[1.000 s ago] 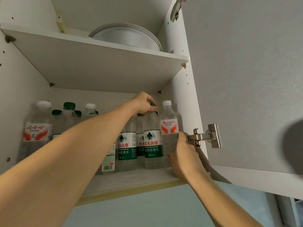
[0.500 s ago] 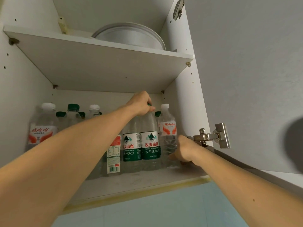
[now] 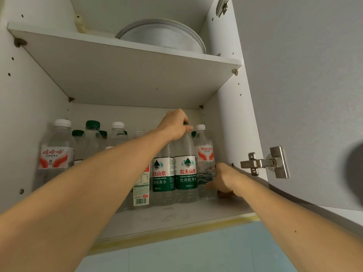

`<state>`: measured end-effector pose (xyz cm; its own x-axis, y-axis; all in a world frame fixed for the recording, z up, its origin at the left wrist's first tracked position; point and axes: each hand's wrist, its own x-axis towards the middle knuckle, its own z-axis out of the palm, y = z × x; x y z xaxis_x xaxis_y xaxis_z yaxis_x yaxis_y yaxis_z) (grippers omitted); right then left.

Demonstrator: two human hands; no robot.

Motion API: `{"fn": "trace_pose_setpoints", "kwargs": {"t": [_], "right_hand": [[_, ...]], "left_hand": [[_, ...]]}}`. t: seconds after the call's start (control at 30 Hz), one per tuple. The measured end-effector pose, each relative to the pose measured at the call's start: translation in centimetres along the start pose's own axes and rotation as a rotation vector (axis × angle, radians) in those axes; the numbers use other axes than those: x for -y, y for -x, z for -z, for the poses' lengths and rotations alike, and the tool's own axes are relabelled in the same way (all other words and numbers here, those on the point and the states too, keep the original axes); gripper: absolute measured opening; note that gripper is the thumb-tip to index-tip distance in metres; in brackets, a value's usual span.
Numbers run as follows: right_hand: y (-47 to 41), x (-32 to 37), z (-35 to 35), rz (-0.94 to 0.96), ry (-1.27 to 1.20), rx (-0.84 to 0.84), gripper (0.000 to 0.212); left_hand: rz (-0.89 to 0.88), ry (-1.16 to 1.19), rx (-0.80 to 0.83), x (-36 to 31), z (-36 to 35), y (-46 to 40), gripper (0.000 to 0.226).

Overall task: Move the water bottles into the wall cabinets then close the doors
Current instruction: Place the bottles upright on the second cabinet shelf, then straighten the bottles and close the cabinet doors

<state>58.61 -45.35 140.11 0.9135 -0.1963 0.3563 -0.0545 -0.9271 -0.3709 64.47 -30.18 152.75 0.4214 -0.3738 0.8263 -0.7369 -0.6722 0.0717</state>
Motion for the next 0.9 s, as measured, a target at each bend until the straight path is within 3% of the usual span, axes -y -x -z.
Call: {"fn": "trace_pose_setpoints", "kwargs": {"t": [0.2, 0.33, 0.47, 0.63, 0.73, 0.9], "right_hand": [[-0.9, -0.3, -0.4, -0.034, -0.061, 0.006, 0.034], [-1.6, -1.1, -0.8, 0.017, -0.168, -0.103, 0.048], [-1.9, -1.2, -1.2, 0.046, -0.132, -0.045, 0.023], [-0.8, -1.0, -1.1, 0.060, -0.184, -0.138, 0.039], [1.2, -0.6, -0.4, 0.075, -0.187, -0.181, 0.033], [8.9, 0.8, 2.0, 0.167, -0.176, -0.287, 0.022]], "left_hand": [[0.015, -0.037, -0.006, -0.4, -0.5, 0.1, 0.030], [0.026, -0.035, 0.001, -0.4, -0.3, -0.1, 0.030], [0.052, -0.039, 0.007, -0.6, -0.4, 0.0, 0.031], [0.095, -0.020, 0.024, -0.9, -0.1, 0.7, 0.048], [0.111, 0.016, -0.002, -1.8, 1.2, 1.8, 0.059], [0.037, 0.104, -0.152, -4.6, 6.8, 5.1, 0.047]]}}
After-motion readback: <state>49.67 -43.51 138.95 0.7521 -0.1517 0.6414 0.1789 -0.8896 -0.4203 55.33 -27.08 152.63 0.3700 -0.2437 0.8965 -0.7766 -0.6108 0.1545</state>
